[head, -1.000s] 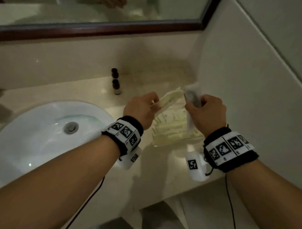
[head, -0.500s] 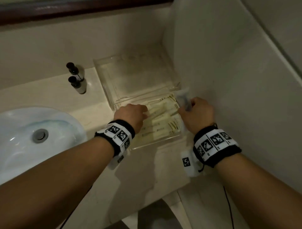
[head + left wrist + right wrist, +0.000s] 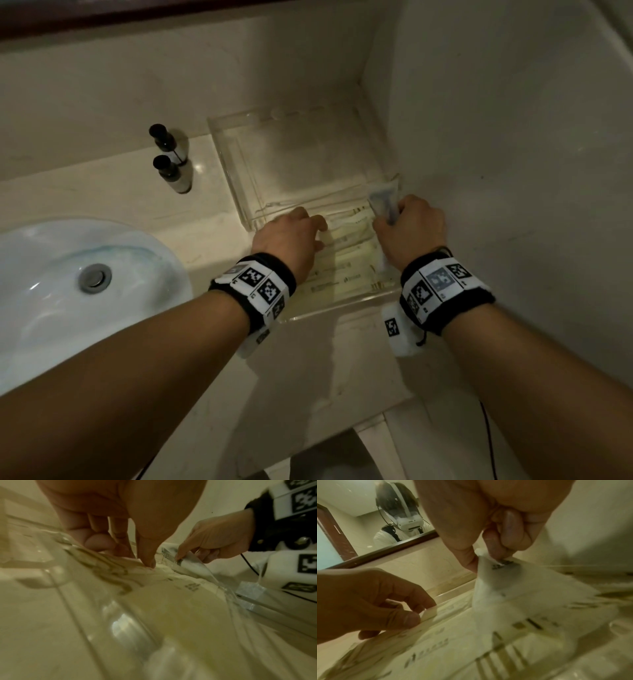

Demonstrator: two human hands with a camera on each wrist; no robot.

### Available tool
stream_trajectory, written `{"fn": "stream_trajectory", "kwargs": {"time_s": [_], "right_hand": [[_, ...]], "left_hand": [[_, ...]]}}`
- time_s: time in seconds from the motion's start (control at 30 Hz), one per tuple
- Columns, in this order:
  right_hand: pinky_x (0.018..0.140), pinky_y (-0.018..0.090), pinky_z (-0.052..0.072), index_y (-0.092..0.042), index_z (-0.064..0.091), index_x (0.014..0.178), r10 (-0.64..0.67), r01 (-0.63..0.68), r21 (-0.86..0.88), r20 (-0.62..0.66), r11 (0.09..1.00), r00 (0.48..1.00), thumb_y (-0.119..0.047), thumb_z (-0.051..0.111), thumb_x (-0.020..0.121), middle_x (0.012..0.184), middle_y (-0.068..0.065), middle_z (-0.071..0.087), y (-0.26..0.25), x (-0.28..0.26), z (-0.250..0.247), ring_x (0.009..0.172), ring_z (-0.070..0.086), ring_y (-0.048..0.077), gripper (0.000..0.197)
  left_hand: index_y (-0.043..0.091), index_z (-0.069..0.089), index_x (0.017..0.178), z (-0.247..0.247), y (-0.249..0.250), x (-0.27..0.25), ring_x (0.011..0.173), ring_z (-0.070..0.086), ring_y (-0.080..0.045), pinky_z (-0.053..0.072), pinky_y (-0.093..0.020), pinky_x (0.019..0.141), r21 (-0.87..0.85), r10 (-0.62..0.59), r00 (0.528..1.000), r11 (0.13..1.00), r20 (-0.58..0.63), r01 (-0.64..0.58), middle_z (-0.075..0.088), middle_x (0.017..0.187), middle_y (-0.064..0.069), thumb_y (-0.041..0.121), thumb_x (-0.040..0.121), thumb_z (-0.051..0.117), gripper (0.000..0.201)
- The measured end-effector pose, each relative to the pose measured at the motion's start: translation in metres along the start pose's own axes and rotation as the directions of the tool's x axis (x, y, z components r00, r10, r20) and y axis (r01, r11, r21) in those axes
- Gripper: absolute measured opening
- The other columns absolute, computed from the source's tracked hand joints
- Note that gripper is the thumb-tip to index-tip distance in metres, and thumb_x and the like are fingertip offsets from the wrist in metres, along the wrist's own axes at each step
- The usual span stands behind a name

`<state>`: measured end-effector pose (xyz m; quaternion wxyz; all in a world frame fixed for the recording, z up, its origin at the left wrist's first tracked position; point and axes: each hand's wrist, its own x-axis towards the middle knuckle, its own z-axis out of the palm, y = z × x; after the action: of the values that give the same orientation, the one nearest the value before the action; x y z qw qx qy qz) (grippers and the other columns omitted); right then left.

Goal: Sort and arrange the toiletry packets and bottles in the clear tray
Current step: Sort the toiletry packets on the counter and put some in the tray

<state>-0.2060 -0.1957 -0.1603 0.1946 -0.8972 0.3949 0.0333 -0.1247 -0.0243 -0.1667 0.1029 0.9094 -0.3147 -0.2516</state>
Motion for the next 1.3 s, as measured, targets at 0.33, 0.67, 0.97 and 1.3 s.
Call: {"fn": "stream_trajectory", "kwargs": {"time_s": [0.33,0.67,0.97,1.3], "right_hand": [[0.073,0.031,0.044,0.0,0.053,0.11,-0.04,0.042,-0.136,0.017,0.99,0.999,-0.025,0.054,0.093,0.109,0.018,0.061,0.009,0.0,0.013,0.096,0.061,0.033,0.03],[0.085,0.041,0.048,-0.008,0.045,0.124,-0.028,0.027,-0.079,-0.005,0.996,1.0,-0.03,0.065,0.087,0.125,0.012,0.048,0.001,-0.012,0.008,0.104,0.057,0.036,0.047],[0.082,0.035,0.04,-0.016,0.05,0.114,-0.291,0.29,-0.045,-0.024,0.956,0.956,-0.034,0.056,0.091,0.116,0.006,0.056,-0.083,-0.047,-0.011,0.103,0.055,0.028,0.031],[0.074,0.03,0.036,-0.018,0.056,0.112,-0.619,0.619,0.041,-0.024,0.784,0.785,-0.036,0.061,0.086,0.107,0.003,0.062,-0.276,-0.135,0.024,0.097,0.059,0.025,0.032]], "left_hand": [[0.035,0.059,0.123,0.001,-0.007,0.001,0.106,0.061,-0.023,0.053,-0.039,0.083,-0.037,-0.013,0.999,0.999,-0.038,0.011,0.058,0.121,0.007,0.033,0.096,0.059,0.027],[0.034,0.058,0.126,-0.005,-0.008,-0.008,0.105,0.062,-0.023,0.054,-0.04,0.084,-0.091,-0.022,0.998,0.996,-0.059,0.017,0.056,0.124,0.007,0.031,0.096,0.061,0.03],[0.028,0.062,0.12,-0.033,-0.048,-0.047,0.099,0.059,-0.02,0.04,-0.03,0.078,-0.226,-0.057,0.985,0.974,-0.165,0.018,0.06,0.111,0.003,0.039,0.095,0.059,0.027],[0.027,0.064,0.115,-0.082,-0.195,-0.162,0.097,0.061,-0.019,0.043,-0.033,0.082,-0.354,-0.352,0.862,0.909,-0.365,0.221,0.065,0.106,0.004,0.042,0.095,0.059,0.026]]}}
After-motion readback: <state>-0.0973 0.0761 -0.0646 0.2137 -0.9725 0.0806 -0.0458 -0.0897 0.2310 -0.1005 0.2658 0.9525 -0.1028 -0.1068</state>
